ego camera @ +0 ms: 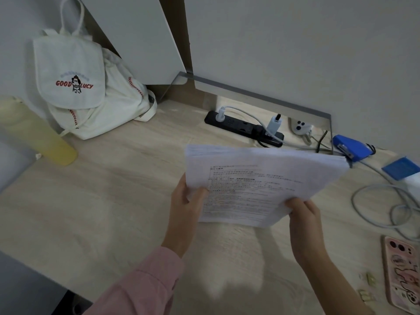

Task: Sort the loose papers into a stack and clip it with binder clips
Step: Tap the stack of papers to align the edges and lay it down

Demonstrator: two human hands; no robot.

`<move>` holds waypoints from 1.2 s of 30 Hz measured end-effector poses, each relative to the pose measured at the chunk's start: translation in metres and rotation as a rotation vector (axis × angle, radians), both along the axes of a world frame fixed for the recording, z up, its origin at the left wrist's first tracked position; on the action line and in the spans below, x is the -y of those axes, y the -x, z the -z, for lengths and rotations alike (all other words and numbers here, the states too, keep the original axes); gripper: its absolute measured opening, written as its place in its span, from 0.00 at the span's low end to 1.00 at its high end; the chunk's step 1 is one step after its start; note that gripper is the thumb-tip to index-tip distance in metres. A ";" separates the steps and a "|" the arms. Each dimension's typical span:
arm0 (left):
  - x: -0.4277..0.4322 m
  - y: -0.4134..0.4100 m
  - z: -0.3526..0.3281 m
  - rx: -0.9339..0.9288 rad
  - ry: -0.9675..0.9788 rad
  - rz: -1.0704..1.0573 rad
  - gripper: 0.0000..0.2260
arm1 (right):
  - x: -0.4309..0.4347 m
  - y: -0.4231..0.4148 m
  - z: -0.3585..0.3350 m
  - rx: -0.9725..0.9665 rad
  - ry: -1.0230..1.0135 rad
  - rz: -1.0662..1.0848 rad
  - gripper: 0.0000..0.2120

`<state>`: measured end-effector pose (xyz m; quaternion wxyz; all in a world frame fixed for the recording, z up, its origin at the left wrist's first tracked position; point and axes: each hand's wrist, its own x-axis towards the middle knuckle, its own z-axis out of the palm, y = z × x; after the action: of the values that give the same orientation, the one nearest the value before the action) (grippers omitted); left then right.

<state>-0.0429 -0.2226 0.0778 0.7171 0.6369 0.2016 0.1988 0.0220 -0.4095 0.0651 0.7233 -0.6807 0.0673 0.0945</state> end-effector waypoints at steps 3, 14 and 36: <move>0.000 0.003 0.004 0.000 0.004 -0.018 0.11 | 0.003 0.000 0.004 -0.008 0.021 0.003 0.10; 0.011 -0.012 -0.075 0.209 -1.021 -0.131 0.23 | 0.002 0.005 0.014 -0.078 0.059 -0.026 0.11; -0.030 -0.024 -0.091 0.047 -1.119 0.231 0.07 | 0.068 -0.007 0.018 -0.259 0.242 -0.355 0.22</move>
<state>-0.0189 -0.1929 0.1685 0.2921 0.9329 -0.0212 0.2096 0.0292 -0.4771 0.0475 0.5939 -0.7457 0.0495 0.2979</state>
